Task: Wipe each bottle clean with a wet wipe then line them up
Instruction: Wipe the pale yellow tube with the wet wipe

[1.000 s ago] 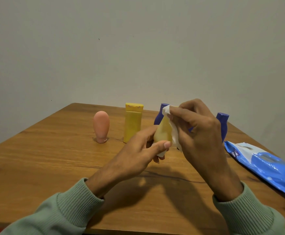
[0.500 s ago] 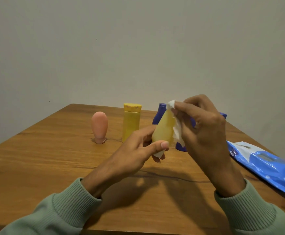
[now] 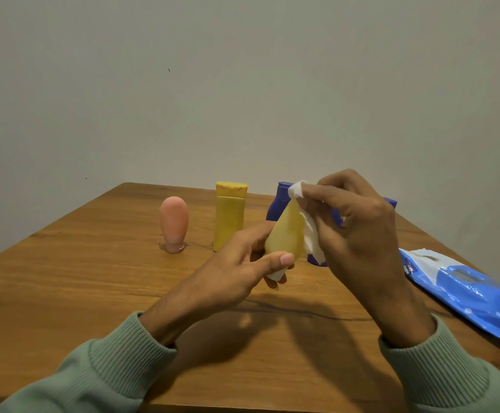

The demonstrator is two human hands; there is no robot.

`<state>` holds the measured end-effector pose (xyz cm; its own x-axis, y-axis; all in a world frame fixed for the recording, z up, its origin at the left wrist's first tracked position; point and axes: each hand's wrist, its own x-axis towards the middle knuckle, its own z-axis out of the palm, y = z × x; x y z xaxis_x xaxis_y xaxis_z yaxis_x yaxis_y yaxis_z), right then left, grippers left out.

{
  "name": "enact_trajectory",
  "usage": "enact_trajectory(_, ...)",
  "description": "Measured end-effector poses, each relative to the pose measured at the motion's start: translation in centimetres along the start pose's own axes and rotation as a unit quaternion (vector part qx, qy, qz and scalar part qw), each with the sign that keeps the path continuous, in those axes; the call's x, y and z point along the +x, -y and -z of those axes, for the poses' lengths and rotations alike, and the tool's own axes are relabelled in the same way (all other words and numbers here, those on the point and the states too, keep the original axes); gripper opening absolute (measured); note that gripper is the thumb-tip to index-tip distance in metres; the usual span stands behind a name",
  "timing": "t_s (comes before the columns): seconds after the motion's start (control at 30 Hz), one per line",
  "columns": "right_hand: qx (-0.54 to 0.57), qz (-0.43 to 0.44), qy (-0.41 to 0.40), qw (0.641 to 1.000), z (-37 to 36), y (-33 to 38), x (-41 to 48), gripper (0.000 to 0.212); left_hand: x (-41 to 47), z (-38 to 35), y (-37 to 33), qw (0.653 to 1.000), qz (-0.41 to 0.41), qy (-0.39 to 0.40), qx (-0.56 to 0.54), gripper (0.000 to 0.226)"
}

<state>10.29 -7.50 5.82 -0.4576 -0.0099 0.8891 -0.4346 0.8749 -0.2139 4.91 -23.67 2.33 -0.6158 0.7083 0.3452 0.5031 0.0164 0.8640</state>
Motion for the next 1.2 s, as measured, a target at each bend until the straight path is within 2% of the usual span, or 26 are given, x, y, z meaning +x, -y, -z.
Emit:
enact_trajectory(0.23, 0.003, -0.056, -0.061, 0.997, 0.0, 0.1, 0.2, 0.024, -0.1, 0.0, -0.1, 0.996, -0.003, 0.007, -0.084, 0.039)
enact_trajectory(0.57, 0.163, -0.201, -0.059, 0.964, 0.4, 1.0, 0.4, 0.026, -0.2, -0.3, -0.1, 0.981, -0.02, -0.019, -0.191, 0.037)
enact_trajectory(0.7, 0.179, -0.198, -0.036, 0.963, 0.2, 1.1, 0.1, 0.021, -0.2, -0.2, -0.4, 0.967, -0.028, -0.028, -0.253, 0.037)
enact_trajectory(0.87, 0.179, -0.152, -0.03, 0.972, -0.3, 1.1, -0.1, 0.015, 0.0, 0.5, -0.7, 0.952, -0.025, -0.014, -0.305, 0.042)
enact_trajectory(1.03, 0.183, -0.126, -0.061, 0.973, 0.1, 0.5, 0.2, 0.016, -0.1, 0.9, -0.6, 0.959, 0.0, 0.035, -0.281, 0.04)
enact_trajectory(1.2, 0.176, -0.108, -0.053, 0.977, 0.1, 0.2, 0.3, 0.019, -0.3, 1.4, -0.5, 0.971, 0.017, 0.064, -0.229, 0.033)
